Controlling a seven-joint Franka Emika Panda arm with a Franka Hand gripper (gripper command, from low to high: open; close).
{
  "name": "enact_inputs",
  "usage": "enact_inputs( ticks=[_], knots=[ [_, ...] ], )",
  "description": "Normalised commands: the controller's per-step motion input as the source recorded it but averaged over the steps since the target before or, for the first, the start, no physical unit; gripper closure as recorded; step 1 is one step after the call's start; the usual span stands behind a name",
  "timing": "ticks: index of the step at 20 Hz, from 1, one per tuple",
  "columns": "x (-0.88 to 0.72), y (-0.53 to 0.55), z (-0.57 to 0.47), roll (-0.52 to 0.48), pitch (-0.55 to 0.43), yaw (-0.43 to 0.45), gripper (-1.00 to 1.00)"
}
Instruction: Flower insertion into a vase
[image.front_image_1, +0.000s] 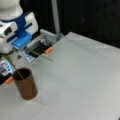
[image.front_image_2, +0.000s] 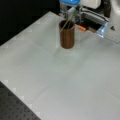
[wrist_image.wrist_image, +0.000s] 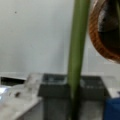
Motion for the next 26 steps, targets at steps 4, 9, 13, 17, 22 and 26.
enact_inputs(
  ticks=[4,9,13,17,22,26],
  knots=[
    [-0.3,-0.21,-0.18,-0.11,-0.245,0.146,1.0],
    [-0.29,-0.1,-0.15,-0.219,-0.222,0.181,1.0],
    [-0.39,-0.16,-0.16,-0.272,-0.21,0.192,1.0],
    [-0.45,-0.16,-0.19,-0.206,-0.211,0.123,1.0],
    [-0.44,-0.09,-0.17,-0.082,-0.181,0.017,1.0],
    [-0.38,-0.01,-0.14,-0.027,-0.106,-0.052,1.0]
  ],
)
